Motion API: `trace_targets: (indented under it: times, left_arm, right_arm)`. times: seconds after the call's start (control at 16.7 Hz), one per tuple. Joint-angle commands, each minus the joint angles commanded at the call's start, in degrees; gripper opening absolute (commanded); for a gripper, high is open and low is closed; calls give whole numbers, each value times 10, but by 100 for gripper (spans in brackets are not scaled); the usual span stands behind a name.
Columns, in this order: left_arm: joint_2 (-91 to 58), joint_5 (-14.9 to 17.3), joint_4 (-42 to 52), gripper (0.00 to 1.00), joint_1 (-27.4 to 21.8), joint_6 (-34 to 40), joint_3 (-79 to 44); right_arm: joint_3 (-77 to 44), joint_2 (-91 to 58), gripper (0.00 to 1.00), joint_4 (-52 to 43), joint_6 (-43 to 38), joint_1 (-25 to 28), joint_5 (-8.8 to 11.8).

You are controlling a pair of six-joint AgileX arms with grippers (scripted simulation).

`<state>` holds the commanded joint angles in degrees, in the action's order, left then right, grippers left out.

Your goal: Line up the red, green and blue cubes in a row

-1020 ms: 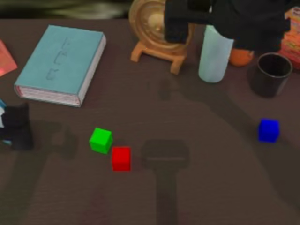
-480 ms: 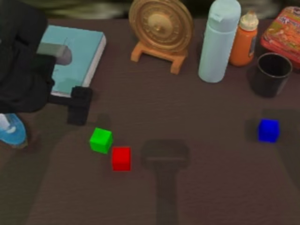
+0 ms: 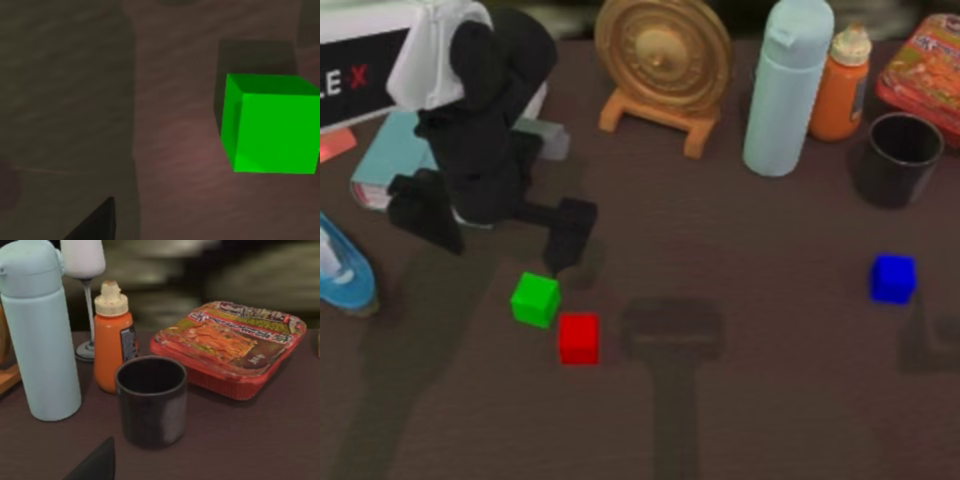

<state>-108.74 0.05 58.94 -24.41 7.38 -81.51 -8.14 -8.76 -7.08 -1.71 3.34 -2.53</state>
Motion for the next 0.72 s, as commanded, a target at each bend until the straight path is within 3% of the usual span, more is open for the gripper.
trace_targets:
  times: [0.3, 0.72]
  left_arm:
    - [-61, 0, 32, 100, -15, 5, -54]
    - [-68, 0, 24, 100, -14, 4, -52]
  right_arm:
    - [81, 88, 100, 71, 17, -28, 25]
    - [81, 88, 100, 71, 17, -28, 25]
